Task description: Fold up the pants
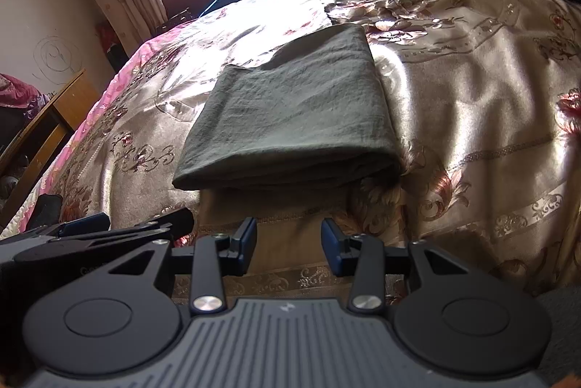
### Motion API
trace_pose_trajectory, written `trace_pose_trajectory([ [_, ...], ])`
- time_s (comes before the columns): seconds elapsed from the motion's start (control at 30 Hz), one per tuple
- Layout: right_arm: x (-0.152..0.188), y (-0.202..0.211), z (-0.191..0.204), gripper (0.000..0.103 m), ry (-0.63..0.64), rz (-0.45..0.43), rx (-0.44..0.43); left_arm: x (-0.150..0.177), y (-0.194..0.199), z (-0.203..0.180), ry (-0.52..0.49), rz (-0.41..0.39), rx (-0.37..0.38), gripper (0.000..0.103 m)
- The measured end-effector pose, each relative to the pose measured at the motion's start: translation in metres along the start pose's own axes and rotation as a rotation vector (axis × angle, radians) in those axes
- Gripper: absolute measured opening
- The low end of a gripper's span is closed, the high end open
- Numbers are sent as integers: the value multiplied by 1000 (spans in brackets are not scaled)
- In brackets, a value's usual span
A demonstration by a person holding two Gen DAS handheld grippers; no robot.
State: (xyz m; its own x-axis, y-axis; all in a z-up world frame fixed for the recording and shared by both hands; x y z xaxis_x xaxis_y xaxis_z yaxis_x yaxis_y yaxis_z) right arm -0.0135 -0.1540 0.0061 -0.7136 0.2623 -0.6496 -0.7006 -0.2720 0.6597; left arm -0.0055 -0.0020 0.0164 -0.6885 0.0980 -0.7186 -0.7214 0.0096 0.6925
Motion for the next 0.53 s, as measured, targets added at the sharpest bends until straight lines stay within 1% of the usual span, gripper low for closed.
trace_pose_trajectory([
  [0.53,0,-1,0,41,6,6,1,0,-1,1,4,11,-3,103],
])
Point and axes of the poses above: each gripper's, at about its wrist camera, not at the fingertips, and y roughly against the way its jaws point, z to its left, x to its underside, the point moved 1 cm from there along -y, roughly the way its jaws point, and after that the axes turned 2 degrees about -y, right-handed, at the moved point
